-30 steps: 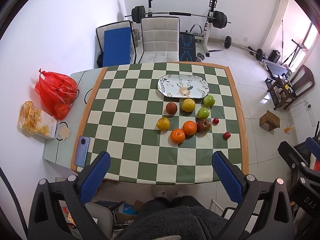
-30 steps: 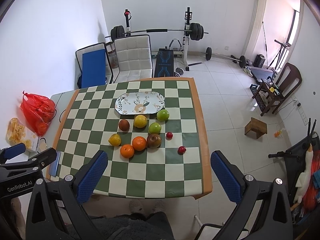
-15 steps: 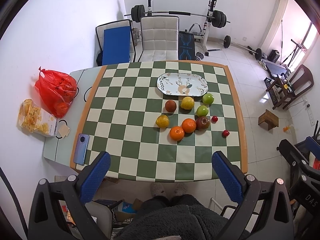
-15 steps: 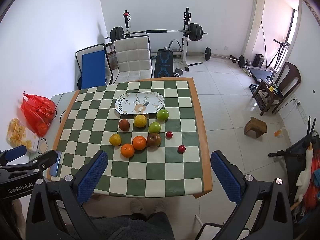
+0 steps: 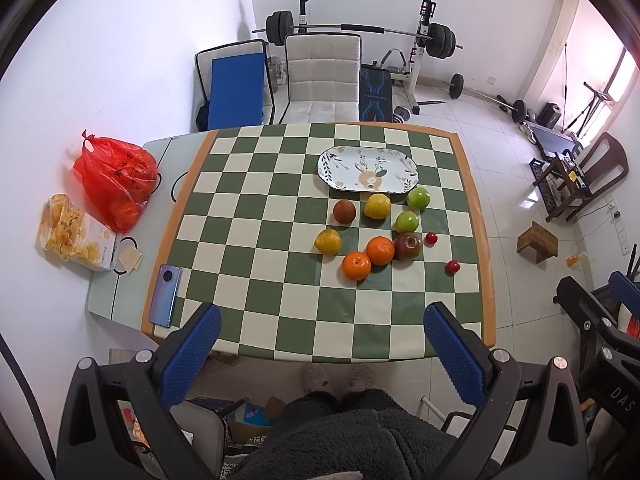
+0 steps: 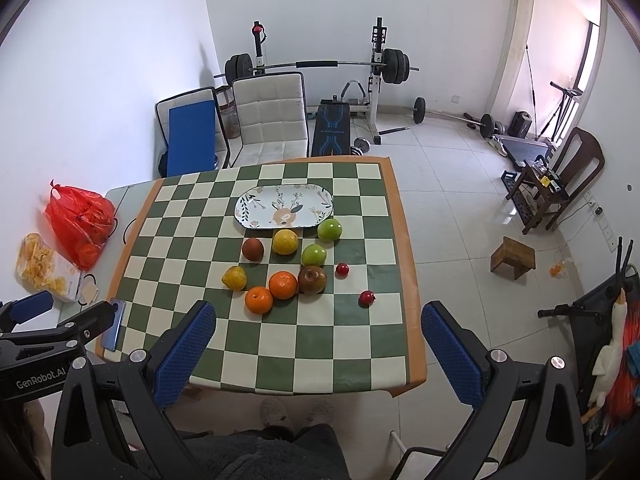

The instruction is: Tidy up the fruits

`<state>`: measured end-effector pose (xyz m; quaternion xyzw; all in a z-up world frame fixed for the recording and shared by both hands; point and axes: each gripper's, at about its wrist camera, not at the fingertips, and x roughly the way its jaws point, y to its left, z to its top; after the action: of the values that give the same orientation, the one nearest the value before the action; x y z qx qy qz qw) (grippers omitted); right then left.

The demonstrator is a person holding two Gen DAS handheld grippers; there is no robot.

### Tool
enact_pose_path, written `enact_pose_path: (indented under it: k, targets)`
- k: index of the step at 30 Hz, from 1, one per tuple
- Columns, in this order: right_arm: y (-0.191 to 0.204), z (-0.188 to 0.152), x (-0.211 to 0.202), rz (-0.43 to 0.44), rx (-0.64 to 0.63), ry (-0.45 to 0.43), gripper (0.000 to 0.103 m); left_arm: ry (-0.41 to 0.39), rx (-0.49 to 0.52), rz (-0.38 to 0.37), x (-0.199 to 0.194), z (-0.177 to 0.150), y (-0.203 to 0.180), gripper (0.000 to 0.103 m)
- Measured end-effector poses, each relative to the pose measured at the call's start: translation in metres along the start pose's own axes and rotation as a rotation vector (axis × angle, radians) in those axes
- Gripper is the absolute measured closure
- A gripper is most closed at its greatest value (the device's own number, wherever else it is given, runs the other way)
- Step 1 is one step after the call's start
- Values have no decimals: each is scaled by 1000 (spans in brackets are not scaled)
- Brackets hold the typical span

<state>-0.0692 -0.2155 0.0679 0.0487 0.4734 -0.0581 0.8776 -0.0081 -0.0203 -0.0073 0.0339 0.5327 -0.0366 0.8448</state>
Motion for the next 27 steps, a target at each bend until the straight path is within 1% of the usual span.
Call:
enact_pose_path:
  k: [9, 11, 12, 20, 24, 25, 27]
  targets:
    - [2, -1, -2, 2, 3, 2, 0, -1, -1, -5, 0, 0, 1, 0]
    - [3, -1, 0, 3, 3, 2, 0, -3, 3, -6, -12, -8, 0, 0]
    - [3, -1, 0, 3, 2, 1, 0, -4, 1, -9, -21, -7, 12, 0]
    - [5, 0, 2, 8, 14, 1, 0, -9, -5, -9, -23, -8, 12, 0]
    - [-4, 10, 19, 11, 55, -24, 0, -46, -24, 39, -13, 2, 9, 0]
    - [-14, 13, 29, 9, 65, -28, 0, -57, -30, 60, -8, 7, 9, 0]
    - [-18, 20, 52, 14, 75, -33, 0, -80, -37, 98, 4, 17, 9, 0]
